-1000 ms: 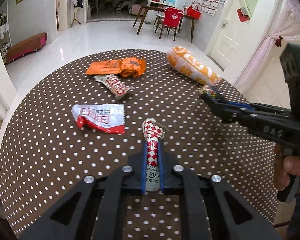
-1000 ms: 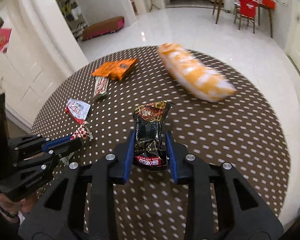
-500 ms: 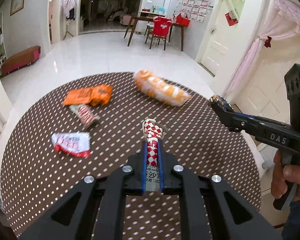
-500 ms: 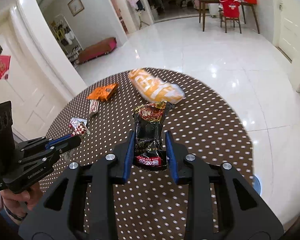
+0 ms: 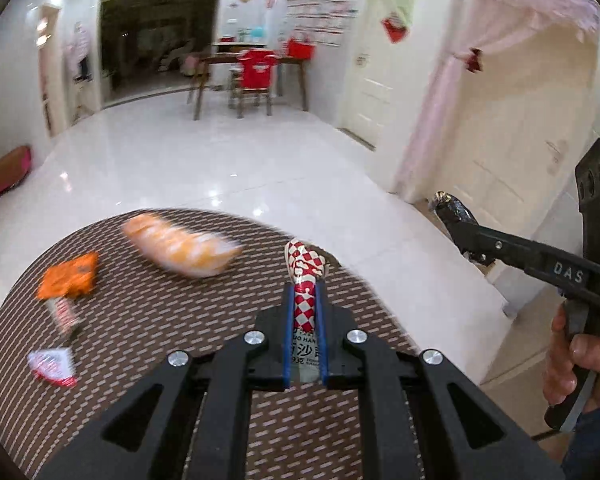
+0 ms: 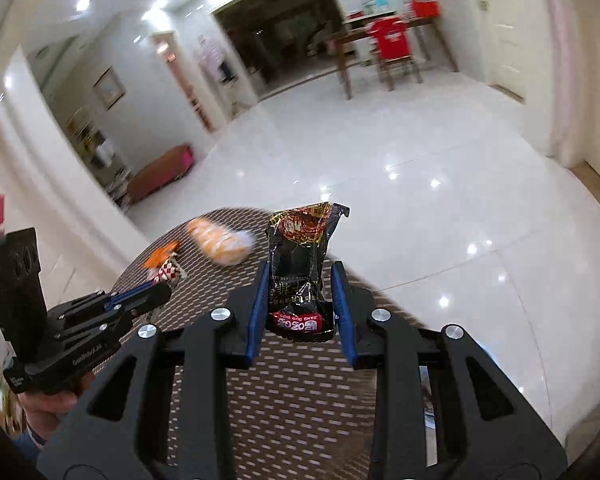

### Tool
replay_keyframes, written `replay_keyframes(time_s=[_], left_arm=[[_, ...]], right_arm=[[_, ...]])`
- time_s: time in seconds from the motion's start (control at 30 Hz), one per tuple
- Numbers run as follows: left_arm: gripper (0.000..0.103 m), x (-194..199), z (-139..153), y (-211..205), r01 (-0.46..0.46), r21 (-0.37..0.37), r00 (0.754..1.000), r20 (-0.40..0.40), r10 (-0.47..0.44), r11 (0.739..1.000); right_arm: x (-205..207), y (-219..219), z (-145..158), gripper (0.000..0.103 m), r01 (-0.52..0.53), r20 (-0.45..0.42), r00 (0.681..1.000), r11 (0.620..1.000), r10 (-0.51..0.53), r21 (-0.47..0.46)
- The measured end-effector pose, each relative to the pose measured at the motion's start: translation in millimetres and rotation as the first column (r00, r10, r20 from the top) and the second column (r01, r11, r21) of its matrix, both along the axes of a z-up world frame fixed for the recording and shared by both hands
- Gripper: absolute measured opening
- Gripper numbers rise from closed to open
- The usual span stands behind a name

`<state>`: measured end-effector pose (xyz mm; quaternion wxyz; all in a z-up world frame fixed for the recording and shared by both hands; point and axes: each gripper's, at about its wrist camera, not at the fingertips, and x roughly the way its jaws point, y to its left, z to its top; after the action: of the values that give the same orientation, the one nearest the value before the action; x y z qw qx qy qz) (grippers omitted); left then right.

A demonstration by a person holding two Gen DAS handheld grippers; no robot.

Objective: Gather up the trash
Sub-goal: 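Carry both wrappers to the blue bin and release them inside, then move both tools back over the table toward the remaining wrappers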

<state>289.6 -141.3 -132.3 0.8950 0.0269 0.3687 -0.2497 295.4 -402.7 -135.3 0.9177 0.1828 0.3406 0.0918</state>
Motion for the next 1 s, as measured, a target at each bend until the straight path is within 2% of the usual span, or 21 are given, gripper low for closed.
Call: replay_keyframes(time_s=[0.2, 0.4, 0.67, 0.9, 0.97, 1.0], left_arm=[[0.009, -5.6, -7.9, -66.1, 0.126, 0.005, 0.992, -0.020, -0.126, 0.992], [0.009, -2.5, -25.1, -117.0, 0.214, 0.018, 0.975, -0.070, -0.212, 0.977], [0.009, 6.9, -64.8, -174.2, 0.306, 0.047, 0.938, -0.183, -0.293, 0.951], [0.010, 13.7, -95.9, -214.8, 0.359, 0.082, 0.906, -0.270, -0.326, 0.930], [0.012, 19.1, -107.3, -225.4, 0.386, 0.088, 0.884, -0.318, -0.342, 0.918], [0.016, 23.6, -110.8, -230.6, 0.395, 0.094, 0.877, -0.333, -0.345, 0.914]], right_arm=[[-18.6, -69.2, -13.2, 0.030, 0.171, -0.039, 0.985, 0.985, -0.170, 0.023], [-33.3, -118.3, -37.5, 0.030, 0.282, -0.099, 0.956, 0.958, -0.278, 0.040], [-40.8, -145.0, -74.0, 0.031, 0.336, -0.182, 0.929, 0.940, -0.321, 0.057], [-44.2, -161.8, -104.9, 0.032, 0.362, -0.240, 0.912, 0.928, -0.333, 0.087], [-44.0, -167.2, -113.1, 0.032, 0.364, -0.252, 0.909, 0.926, -0.332, 0.095], [-42.0, -167.8, -117.0, 0.032, 0.364, -0.259, 0.907, 0.927, -0.331, 0.092]])
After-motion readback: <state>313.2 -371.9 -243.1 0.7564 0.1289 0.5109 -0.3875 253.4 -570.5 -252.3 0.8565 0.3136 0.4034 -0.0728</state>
